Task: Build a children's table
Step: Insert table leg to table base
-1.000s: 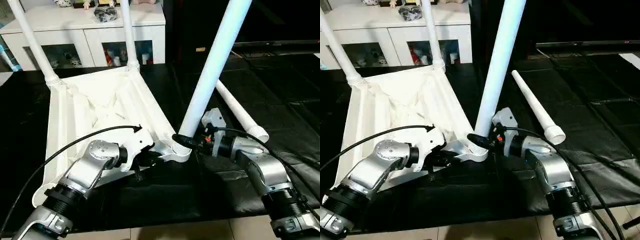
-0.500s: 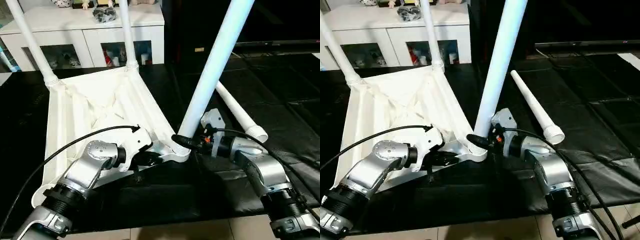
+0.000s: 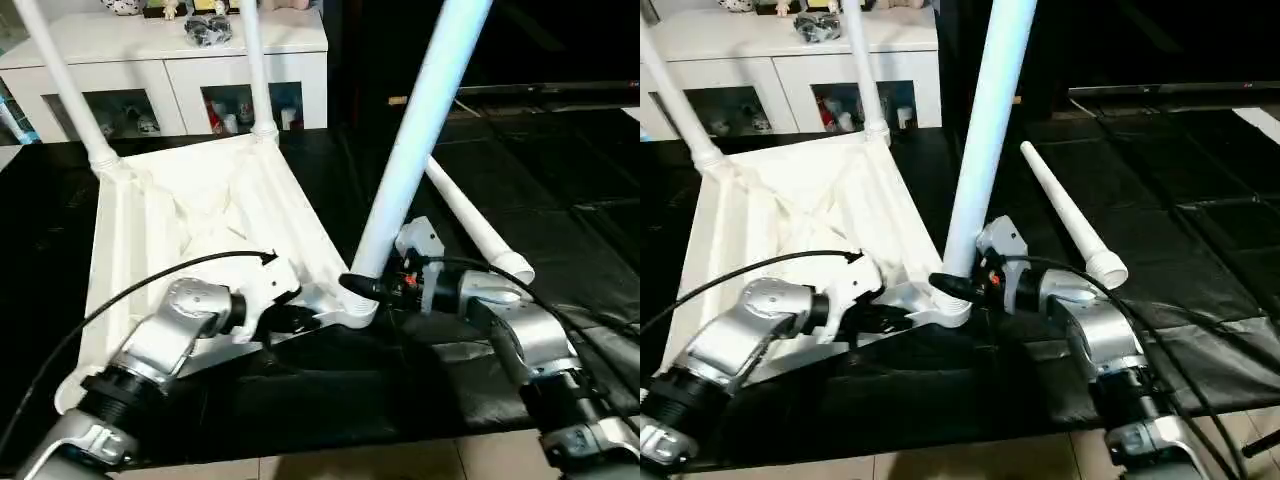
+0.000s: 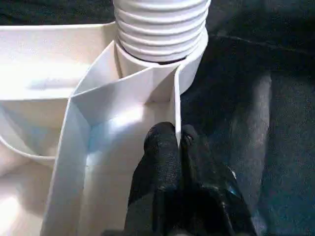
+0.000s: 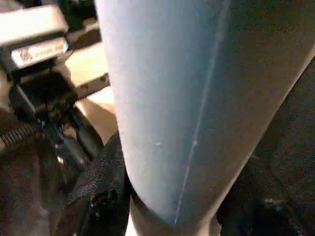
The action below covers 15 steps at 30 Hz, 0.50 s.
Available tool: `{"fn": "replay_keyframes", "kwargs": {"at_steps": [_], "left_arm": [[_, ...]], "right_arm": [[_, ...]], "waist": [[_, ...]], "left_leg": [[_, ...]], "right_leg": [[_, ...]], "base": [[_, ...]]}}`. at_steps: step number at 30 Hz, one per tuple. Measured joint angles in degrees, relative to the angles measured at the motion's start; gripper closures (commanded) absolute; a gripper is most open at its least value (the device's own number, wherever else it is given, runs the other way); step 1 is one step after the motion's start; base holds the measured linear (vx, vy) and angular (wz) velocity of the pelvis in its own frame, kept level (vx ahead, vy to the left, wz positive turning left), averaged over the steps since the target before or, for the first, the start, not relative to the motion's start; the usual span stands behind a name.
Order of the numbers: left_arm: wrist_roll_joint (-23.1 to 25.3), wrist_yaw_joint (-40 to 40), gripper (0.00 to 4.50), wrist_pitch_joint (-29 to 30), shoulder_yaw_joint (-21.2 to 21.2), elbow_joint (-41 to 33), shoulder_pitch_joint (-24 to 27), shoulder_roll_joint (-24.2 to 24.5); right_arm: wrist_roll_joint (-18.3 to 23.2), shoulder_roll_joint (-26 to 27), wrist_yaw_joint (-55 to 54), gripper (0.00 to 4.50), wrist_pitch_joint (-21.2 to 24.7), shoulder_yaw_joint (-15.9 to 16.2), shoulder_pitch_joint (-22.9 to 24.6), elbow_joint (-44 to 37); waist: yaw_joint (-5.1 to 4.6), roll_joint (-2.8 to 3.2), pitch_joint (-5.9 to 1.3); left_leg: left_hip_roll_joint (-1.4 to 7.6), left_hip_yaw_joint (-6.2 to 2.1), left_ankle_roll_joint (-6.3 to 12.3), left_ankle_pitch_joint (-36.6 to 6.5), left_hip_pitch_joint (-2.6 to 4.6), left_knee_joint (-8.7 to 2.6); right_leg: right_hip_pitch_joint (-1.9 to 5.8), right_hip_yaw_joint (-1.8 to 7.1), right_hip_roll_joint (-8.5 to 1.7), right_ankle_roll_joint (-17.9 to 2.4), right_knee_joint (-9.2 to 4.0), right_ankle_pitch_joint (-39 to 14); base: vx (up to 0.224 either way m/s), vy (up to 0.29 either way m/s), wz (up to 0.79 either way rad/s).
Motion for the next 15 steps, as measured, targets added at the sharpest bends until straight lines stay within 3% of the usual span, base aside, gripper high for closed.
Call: {"fn": "replay_keyframes", "kwargs": {"at_steps": [3, 8, 15], "left_arm": [[0.0, 0.0, 4.5, 0.0, 0.0, 0.0, 0.0, 0.0], [0.0, -0.1, 4.5, 0.1, 0.0, 0.3, -0.2, 0.1], [0.2, 0.0, 4.5, 0.1, -0.2, 4.2, -2.0, -2.0]], "right_arm": [[2.8, 1.7, -0.5, 2.57, 1.1, -2.9, 0.6, 2.0], [5.1, 3.0, -1.7, 2.57, 1.2, -5.1, 2.1, 2.7], [5.2, 4.4, -4.1, 2.57, -4.2, -6.1, 7.5, 0.5]], "waist": [[-0.05, 0.04, -0.01], [-0.06, 0.14, -0.06], [0.22, 1.42, -0.4]], "left_leg": [[0.0, -0.01, 0.0, 0.0, 0.01, 0.0], [0.0, -0.02, 0.0, 0.0, 0.03, -0.04], [-0.06, -0.06, 0.01, 0.0, 0.5, -0.23]], "right_leg": [[0.07, -0.02, 0.0, 0.0, -0.1, 0.0], [0.09, -0.04, 0.0, 0.0, -0.13, 0.0], [0.45, -0.1, 0.0, 0.0, -0.47, 0.0]], "base": [[0.0, 0.0, 0.0], [0.0, 0.0, 0.0], [0.0, 0.0, 0.0]]}}
